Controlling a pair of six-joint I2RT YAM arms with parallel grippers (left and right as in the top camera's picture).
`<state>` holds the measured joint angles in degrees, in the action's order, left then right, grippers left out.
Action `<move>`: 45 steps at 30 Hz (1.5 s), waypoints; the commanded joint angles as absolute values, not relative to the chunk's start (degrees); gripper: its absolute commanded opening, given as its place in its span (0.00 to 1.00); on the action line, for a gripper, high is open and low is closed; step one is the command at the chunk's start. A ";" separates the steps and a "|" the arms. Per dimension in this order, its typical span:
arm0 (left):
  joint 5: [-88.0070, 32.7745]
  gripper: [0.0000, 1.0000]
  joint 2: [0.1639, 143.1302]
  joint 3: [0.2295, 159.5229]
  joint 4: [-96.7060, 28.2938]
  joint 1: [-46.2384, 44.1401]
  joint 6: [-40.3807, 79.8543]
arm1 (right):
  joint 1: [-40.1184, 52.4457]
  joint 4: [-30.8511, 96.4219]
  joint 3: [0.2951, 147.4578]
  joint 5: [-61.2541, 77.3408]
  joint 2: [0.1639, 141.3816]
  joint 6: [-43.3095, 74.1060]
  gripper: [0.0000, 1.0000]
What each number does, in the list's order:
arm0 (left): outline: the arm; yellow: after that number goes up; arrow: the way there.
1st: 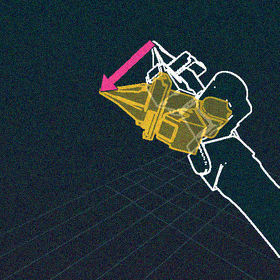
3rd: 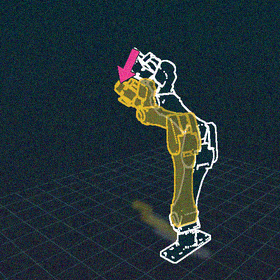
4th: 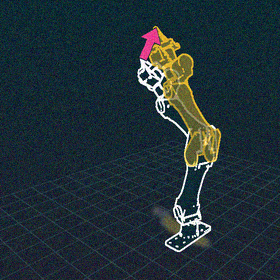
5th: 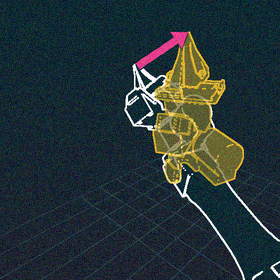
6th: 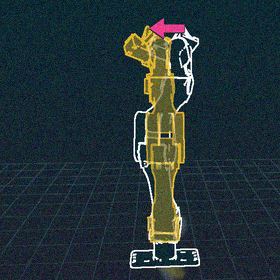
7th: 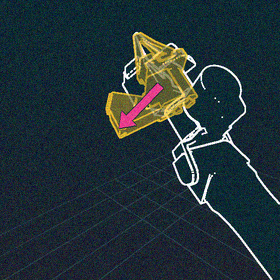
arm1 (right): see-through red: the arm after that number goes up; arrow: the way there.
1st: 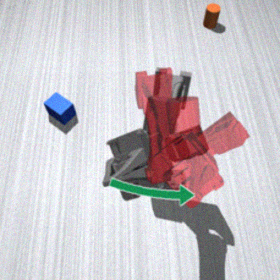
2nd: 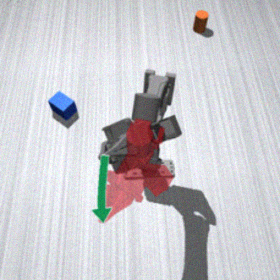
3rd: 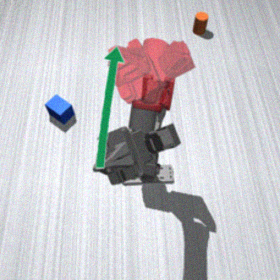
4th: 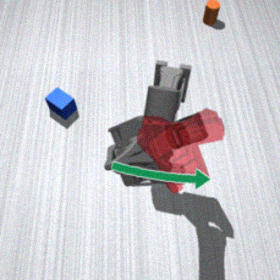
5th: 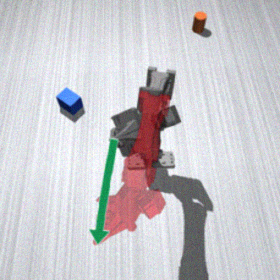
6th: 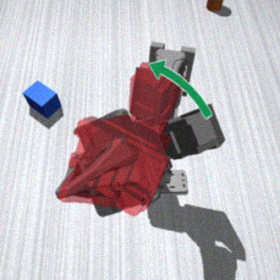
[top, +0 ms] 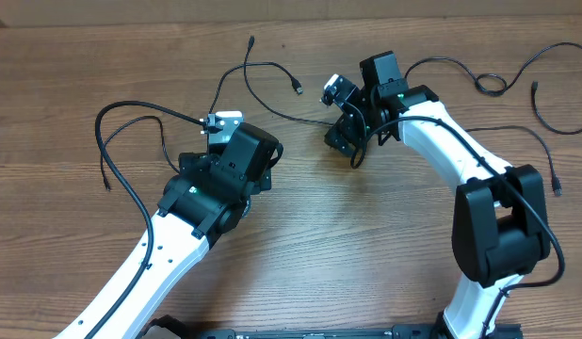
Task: Untangle cables
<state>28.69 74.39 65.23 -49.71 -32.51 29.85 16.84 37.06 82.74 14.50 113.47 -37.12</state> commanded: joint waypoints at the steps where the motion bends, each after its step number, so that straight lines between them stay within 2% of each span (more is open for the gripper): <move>1: 28.49 1.00 74.63 65.23 -49.39 -32.14 29.78 | 15.99 36.56 83.85 17.69 117.30 -38.02 0.97; 13: 28.93 0.99 74.87 65.23 -48.97 -31.73 29.76 | 16.01 27.97 83.70 18.02 123.55 -37.28 0.92; 20: 28.91 0.99 76.29 65.23 -48.34 -31.09 29.76 | 15.99 24.14 83.70 13.54 125.84 -33.87 0.88; 22: 28.88 0.99 77.01 65.23 -47.86 -31.09 29.76 | 15.99 23.77 83.70 13.56 126.43 -33.87 0.82; 24: 28.88 1.00 77.76 65.23 -47.46 -31.09 29.76 | 15.99 23.62 83.70 13.54 127.11 -33.87 0.69; 29: 28.88 1.00 79.40 65.23 -47.00 -31.07 29.76 | 15.99 23.51 83.70 13.50 127.48 -32.75 0.15; 31: 28.86 1.00 79.50 65.23 -46.81 -31.09 29.76 | 15.99 22.68 83.70 12.34 127.48 -31.09 0.04; 38: 28.88 0.99 79.50 65.23 -46.19 -31.09 29.74 | 15.99 18.02 83.77 -2.20 126.93 -21.39 0.04; 45: 28.91 1.00 79.50 65.23 -45.50 -31.07 29.56 | 13.41 16.25 83.77 -11.18 123.37 -14.52 0.04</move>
